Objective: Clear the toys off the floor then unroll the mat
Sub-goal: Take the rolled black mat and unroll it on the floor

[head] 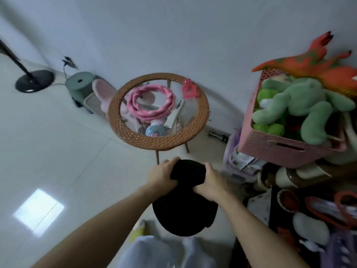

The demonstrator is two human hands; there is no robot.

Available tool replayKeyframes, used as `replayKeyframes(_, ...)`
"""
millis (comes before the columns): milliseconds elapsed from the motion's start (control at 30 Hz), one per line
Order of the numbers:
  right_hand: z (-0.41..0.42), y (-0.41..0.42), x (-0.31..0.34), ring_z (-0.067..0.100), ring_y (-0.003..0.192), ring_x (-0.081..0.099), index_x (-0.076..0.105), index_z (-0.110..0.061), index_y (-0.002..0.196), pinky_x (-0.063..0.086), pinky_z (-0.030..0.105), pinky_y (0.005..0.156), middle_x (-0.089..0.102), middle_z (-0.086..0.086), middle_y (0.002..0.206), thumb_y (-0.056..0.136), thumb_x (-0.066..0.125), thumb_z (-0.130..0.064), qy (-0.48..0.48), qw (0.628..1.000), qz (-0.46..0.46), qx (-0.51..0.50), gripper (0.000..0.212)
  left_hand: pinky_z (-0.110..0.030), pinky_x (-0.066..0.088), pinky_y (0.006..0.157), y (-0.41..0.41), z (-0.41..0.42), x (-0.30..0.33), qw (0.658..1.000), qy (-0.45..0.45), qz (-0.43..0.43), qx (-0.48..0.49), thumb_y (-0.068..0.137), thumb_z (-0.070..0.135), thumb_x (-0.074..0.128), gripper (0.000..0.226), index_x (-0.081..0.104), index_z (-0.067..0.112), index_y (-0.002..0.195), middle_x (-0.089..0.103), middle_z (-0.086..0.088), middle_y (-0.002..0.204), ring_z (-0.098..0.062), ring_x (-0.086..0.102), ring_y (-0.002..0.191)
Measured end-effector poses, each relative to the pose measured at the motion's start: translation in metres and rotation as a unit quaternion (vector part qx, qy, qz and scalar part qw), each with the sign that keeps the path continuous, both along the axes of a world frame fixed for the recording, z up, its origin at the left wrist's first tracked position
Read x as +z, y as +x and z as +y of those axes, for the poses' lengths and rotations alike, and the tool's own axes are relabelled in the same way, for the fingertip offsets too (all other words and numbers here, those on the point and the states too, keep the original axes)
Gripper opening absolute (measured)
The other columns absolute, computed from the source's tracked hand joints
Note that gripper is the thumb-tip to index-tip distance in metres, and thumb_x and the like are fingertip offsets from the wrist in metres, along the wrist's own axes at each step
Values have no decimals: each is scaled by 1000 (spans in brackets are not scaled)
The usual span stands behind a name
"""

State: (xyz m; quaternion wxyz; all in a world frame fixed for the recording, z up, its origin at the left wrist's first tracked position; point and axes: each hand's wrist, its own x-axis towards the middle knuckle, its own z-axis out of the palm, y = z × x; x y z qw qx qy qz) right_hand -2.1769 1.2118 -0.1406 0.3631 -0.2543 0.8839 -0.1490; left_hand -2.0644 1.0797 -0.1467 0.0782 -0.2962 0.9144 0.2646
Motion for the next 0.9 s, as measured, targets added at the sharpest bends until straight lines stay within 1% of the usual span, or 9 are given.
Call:
replayKeyframes(67, -13, 20, 5, 33, 105, 57, 30, -26, 130, 50, 40, 86, 56, 10, 117, 68, 65, -36, 4, 999, -1, 32, 72, -31, 43, 81, 28, -11, 0, 1000, 1, -3, 17, 73, 27, 60, 71, 31, 32, 137, 54, -5, 125, -28, 57, 108)
replayKeyframes(167, -33, 55, 8, 32, 108, 56, 25, -29, 135, 48, 38, 88, 54, 8, 121, 68, 63, -40, 18, 998, 9, 63, 77, -28, 40, 75, 69, -32, 2, 1000, 8, -5, 19, 72, 30, 60, 70, 31, 34, 136, 56, -2, 124, -24, 56, 107)
replayKeyframes(367, -86, 143, 7, 29, 110, 56, 29, -28, 132, 43, 33, 79, 56, 5, 123, 66, 65, -40, 31, 995, 31, 87, 76, -34, 46, 82, 165, -81, -1, 999, 10, -23, 26, 71, 30, 61, 75, 29, 33, 138, 56, -5, 124, -28, 57, 109)
replayKeyframes(467, -115, 196, -1, 27, 112, 55, 31, -32, 134, 38, 28, 76, 55, 2, 125, 67, 66, -38, 31, 991, 61, 113, 76, -37, 48, 84, 221, -102, -16, 998, 30, -30, 39, 72, 27, 62, 76, 26, 33, 139, 54, -6, 123, -30, 56, 109)
replayKeyframes(533, -131, 229, -10, 30, 115, 53, 31, -33, 136, 38, 28, 81, 53, 3, 129, 68, 66, -35, 16, 993, 66, 97, 77, -38, 48, 84, 252, -117, -26, 998, 43, -27, 43, 72, 25, 62, 76, 26, 32, 138, 54, -7, 122, -31, 56, 107)
replayKeyframes(600, -137, 254, -17, 33, 117, 51, 30, -33, 137, 42, 36, 93, 50, 7, 131, 68, 67, -33, 9, 995, 67, 78, 78, -40, 49, 83, 272, -126, -30, 997, 54, -28, 38, 71, 24, 62, 75, 27, 33, 137, 54, -7, 120, -32, 57, 105)
replayKeyframes(633, -137, 269, -22, 33, 117, 50, 28, -33, 138, 42, 40, 95, 49, 8, 131, 69, 67, -33, 15, 995, 67, 71, 79, -41, 50, 83, 282, -129, -33, 997, 62, -36, 29, 71, 24, 62, 75, 27, 34, 136, 54, -7, 119, -32, 57, 104)
replayKeyframes(700, -136, 301, -31, 35, 115, 51, 25, -34, 138, 41, 42, 93, 46, 8, 131, 70, 66, -32, 29, 995, 78, 56, 79, -41, 50, 83, 306, -133, -43, 996, 66, -51, 5, 70, 26, 63, 76, 26, 36, 136, 55, -6, 119, -31, 58, 104)
replayKeyframes(900, -127, 370, -46, 31, 110, 54, 22, -38, 138, 43, 36, 82, 42, 2, 133, 71, 65, -32, 40, 994, 97, 3, 79, -39, 49, 84, 362, -137, -67, 997, 57, -40, -40, 71, 29, 64, 79, 24, 35, 139, 52, -4, 126, -31, 58, 106)
